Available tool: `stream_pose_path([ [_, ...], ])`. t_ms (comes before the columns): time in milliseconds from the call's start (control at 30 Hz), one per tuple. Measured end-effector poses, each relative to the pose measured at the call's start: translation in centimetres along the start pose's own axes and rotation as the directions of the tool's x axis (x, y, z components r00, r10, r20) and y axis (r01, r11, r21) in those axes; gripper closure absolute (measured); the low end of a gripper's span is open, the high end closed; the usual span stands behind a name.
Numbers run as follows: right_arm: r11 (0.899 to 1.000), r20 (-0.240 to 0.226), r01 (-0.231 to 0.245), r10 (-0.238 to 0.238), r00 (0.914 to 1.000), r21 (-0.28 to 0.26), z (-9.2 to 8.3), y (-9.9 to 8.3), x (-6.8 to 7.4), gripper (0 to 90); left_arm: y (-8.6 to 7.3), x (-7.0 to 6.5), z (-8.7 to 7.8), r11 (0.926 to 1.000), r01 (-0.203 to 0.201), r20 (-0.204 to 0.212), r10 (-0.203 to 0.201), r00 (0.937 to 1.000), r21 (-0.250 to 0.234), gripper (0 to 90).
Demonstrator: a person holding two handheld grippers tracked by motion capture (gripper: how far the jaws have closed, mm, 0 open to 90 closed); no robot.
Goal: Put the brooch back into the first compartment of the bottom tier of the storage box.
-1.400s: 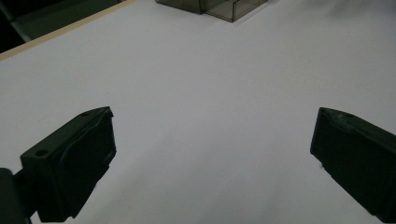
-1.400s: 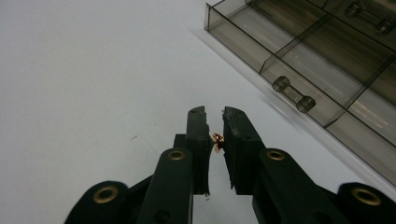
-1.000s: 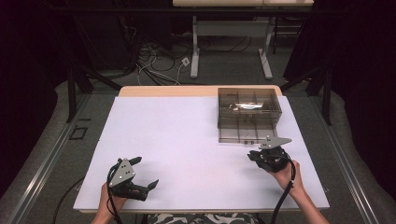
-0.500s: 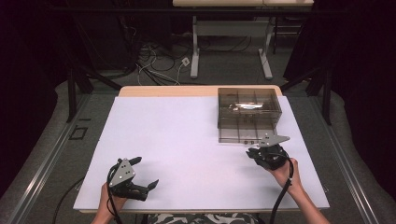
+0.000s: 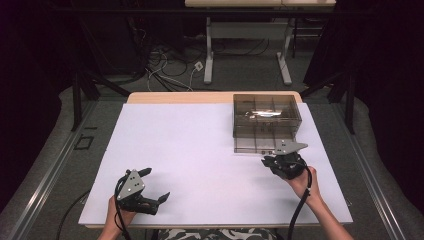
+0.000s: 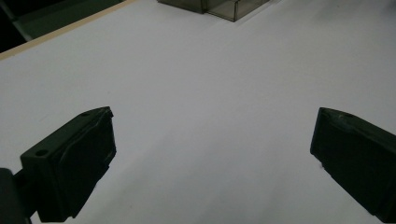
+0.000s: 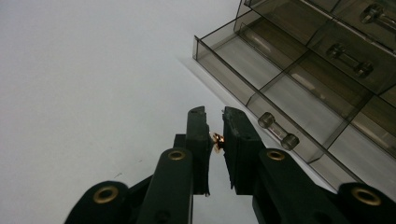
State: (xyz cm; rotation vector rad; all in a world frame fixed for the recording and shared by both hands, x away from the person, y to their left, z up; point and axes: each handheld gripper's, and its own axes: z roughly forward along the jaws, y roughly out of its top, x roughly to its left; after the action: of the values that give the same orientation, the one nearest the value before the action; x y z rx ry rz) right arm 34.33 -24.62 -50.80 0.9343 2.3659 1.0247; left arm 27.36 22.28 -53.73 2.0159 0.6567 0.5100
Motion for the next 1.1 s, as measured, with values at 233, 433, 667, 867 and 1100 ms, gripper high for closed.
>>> stream_pose_path([
  [233,1.0,0.005,0.001,-0.001,1.0,-0.012,0.2,0.3,-0.2,81.0,0.0,0.0,0.0,1.0,-0.002,0.0,0.002,1.0,0.003,0.0],
  [433,1.0,0.005,-0.004,0.005,1.0,-0.015,0.5,0.8,-0.3,81.0,0.0,0.0,0.0,1.0,-0.004,-0.001,0.004,1.0,0.002,0.0],
  [667,1.0,0.007,-0.002,0.002,1.0,-0.017,0.8,1.1,-0.4,81.0,0.0,0.0,0.0,1.0,-0.001,-0.001,0.001,1.0,0.002,0.0],
  [867,1.0,0.007,0.0,0.0,1.0,-0.019,1.2,1.4,-0.4,81.0,0.0,0.0,0.0,1.0,0.0,-0.003,0.0,1.0,-0.002,0.0],
  [1100,1.0,0.009,0.003,-0.003,1.0,-0.02,1.7,1.7,-0.4,81.1,0.0,0.0,0.0,1.0,-0.006,0.0,0.006,1.0,0.004,0.0],
])
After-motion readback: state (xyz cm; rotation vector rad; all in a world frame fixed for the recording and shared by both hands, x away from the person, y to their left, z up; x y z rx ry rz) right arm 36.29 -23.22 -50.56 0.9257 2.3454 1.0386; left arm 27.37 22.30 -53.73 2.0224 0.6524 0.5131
